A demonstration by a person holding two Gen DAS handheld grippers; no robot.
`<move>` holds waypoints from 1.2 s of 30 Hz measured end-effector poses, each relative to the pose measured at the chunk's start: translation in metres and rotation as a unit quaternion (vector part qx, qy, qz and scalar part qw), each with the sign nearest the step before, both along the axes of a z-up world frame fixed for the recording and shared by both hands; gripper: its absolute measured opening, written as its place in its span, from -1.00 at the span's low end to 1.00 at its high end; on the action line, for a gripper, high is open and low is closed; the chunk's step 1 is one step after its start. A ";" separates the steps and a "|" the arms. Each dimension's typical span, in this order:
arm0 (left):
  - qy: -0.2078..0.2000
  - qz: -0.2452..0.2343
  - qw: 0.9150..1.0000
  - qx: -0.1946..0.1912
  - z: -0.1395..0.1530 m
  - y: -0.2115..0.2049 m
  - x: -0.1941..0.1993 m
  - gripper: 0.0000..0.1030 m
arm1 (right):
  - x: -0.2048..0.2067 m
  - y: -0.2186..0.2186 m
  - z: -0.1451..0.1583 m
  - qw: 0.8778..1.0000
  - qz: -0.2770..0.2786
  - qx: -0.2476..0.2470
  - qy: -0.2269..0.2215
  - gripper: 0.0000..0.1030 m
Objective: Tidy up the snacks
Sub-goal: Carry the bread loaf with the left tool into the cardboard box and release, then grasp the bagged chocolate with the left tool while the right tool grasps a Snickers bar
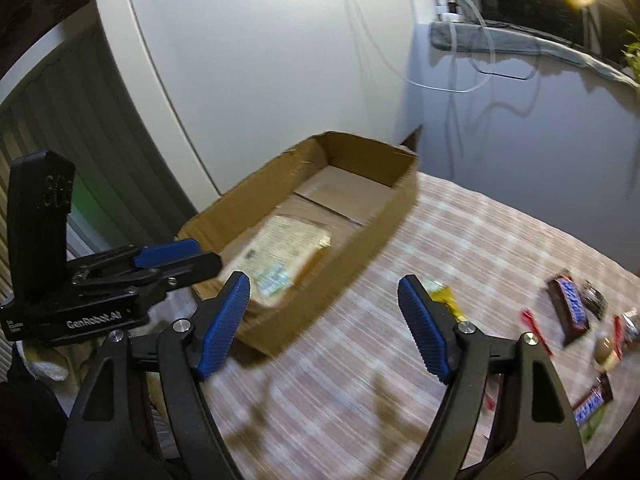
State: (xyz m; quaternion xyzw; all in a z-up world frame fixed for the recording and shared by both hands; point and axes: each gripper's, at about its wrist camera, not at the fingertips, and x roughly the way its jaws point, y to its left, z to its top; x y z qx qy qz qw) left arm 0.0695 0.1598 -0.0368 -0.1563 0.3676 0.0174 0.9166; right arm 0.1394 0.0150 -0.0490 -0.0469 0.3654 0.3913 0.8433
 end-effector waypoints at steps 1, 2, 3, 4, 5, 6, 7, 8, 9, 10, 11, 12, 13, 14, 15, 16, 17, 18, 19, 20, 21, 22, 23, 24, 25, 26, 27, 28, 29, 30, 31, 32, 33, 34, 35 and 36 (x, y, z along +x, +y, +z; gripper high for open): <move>-0.003 -0.005 1.000 0.004 0.001 -0.005 -0.001 0.04 | 0.000 -0.008 -0.001 1.000 -0.007 -0.002 0.000 0.55; -0.005 -0.010 1.000 0.004 0.002 -0.010 -0.001 0.05 | 0.000 -0.015 -0.002 1.000 -0.015 -0.005 0.000 0.56; -0.006 -0.015 1.000 0.004 0.003 -0.015 -0.002 0.05 | -0.001 -0.023 -0.002 1.000 -0.023 -0.009 -0.002 0.60; -0.007 -0.019 1.000 0.002 0.003 -0.019 -0.002 0.05 | -0.002 -0.031 -0.003 0.999 -0.033 -0.012 -0.004 0.60; -0.007 -0.023 1.000 0.001 0.003 -0.022 -0.002 0.05 | -0.004 -0.039 -0.003 0.999 -0.042 -0.015 -0.005 0.61; -0.007 -0.027 1.000 0.000 0.003 -0.026 -0.002 0.05 | -0.005 -0.047 -0.004 0.999 -0.052 -0.016 -0.006 0.61; -0.006 -0.033 0.999 0.002 0.002 -0.032 -0.001 0.05 | -0.005 -0.058 -0.004 0.998 -0.062 -0.016 -0.006 0.61; -0.005 -0.037 0.999 0.004 0.001 -0.037 -0.001 0.05 | -0.005 -0.067 -0.004 0.997 -0.072 -0.015 -0.006 0.61; -0.003 -0.041 0.999 0.004 0.001 -0.041 0.000 0.05 | -0.004 -0.077 -0.004 0.996 -0.084 -0.014 -0.006 0.60; -0.001 -0.048 0.999 0.003 0.000 -0.046 0.000 0.05 | -0.003 -0.088 -0.004 0.995 -0.096 -0.012 -0.005 0.61; 0.001 -0.054 0.999 0.002 -0.002 -0.051 0.001 0.05 | -0.002 -0.098 -0.005 0.994 -0.108 -0.010 -0.002 0.61; 0.002 -0.060 0.998 0.002 -0.003 -0.056 0.001 0.05 | -0.001 -0.109 -0.007 0.993 -0.120 -0.008 0.000 0.61; 0.003 -0.065 0.998 0.002 -0.004 -0.061 0.001 0.05 | 0.000 -0.122 -0.007 0.991 -0.133 -0.006 0.004 0.61; 0.004 -0.070 0.998 0.002 -0.005 -0.066 0.001 0.05 | 0.004 -0.132 -0.007 0.990 -0.144 -0.004 0.007 0.61; 0.006 -0.075 0.997 0.002 -0.006 -0.071 0.001 0.05 | 0.005 -0.143 -0.008 0.988 -0.155 -0.003 0.011 0.61; 0.007 -0.083 0.997 0.000 -0.008 -0.078 0.003 0.05 | 0.007 -0.153 -0.010 0.986 -0.167 -0.002 0.016 0.61; 0.008 -0.089 0.996 -0.001 -0.009 -0.084 0.004 0.05 | 0.008 -0.163 -0.013 0.984 -0.177 -0.001 0.021 0.60; 0.009 -0.096 0.995 -0.001 -0.011 -0.090 0.006 0.05 | 0.010 -0.172 -0.015 0.982 -0.185 -0.001 0.025 0.60; 0.011 -0.102 0.995 0.000 -0.012 -0.096 0.007 0.05 | 0.011 -0.180 -0.019 0.980 -0.194 -0.003 0.030 0.60; 0.013 -0.108 0.994 0.001 -0.014 -0.102 0.010 0.05 | 0.013 -0.187 -0.021 0.979 -0.201 -0.005 0.033 0.60; 0.014 -0.112 0.994 0.001 -0.015 -0.106 0.011 0.05 | 0.012 -0.195 -0.024 0.977 -0.208 -0.006 0.035 0.60; 0.016 -0.121 0.993 0.001 -0.016 -0.114 0.014 0.05 | 0.013 -0.200 -0.027 0.976 -0.214 -0.007 0.037 0.58; 0.017 -0.126 0.992 0.003 -0.017 -0.119 0.016 0.05 | 0.013 -0.206 -0.030 0.975 -0.217 -0.008 0.040 0.55; 0.018 -0.132 0.991 0.005 -0.018 -0.125 0.019 0.05 | 0.014 -0.209 -0.033 0.975 -0.219 -0.007 0.044 0.45; 0.018 -0.136 0.991 0.007 -0.019 -0.129 0.022 0.05 | 0.015 -0.213 -0.036 0.974 -0.220 -0.007 0.049 0.38; 0.019 -0.142 0.990 0.008 -0.019 -0.135 0.025 0.05 | 0.016 -0.216 -0.039 0.974 -0.220 -0.008 0.054 0.34; 0.019 -0.145 0.989 0.010 -0.020 -0.138 0.026 0.05 | 0.017 -0.217 -0.042 0.974 -0.219 -0.010 0.057 0.28; 0.020 -0.150 0.988 0.012 -0.021 -0.144 0.029 0.05 | 0.017 -0.218 -0.045 0.974 -0.218 -0.012 0.061 0.23; 0.020 -0.155 0.988 0.013 -0.021 -0.147 0.032 0.05 | 0.016 -0.220 -0.047 0.974 -0.216 -0.013 0.064 0.20; 0.020 -0.159 0.987 0.015 -0.022 -0.151 0.034 0.05 | 0.018 -0.220 -0.049 0.974 -0.215 -0.014 0.068 0.18; 0.020 -0.162 0.986 0.018 -0.022 -0.154 0.036 0.05 | 0.019 -0.219 -0.052 0.974 -0.214 -0.015 0.072 0.17; 0.020 -0.167 0.985 0.021 -0.023 -0.158 0.040 0.05 | 0.021 -0.219 -0.054 0.974 -0.214 -0.013 0.075 0.16; 0.022 -0.170 0.985 0.023 -0.024 -0.162 0.043 0.05 | 0.021 -0.218 -0.056 0.973 -0.214 -0.012 0.080 0.16; 0.023 -0.173 0.984 0.024 -0.025 -0.165 0.046 0.05 | 0.023 -0.219 -0.058 0.973 -0.214 -0.010 0.085 0.12; 0.024 -0.174 0.984 0.024 -0.026 -0.166 0.049 0.05 | 0.025 -0.219 -0.060 0.973 -0.214 -0.010 0.091 0.08; 0.024 -0.177 0.984 0.024 -0.028 -0.169 0.052 0.05 | 0.027 -0.218 -0.063 0.972 -0.213 -0.009 0.096 0.00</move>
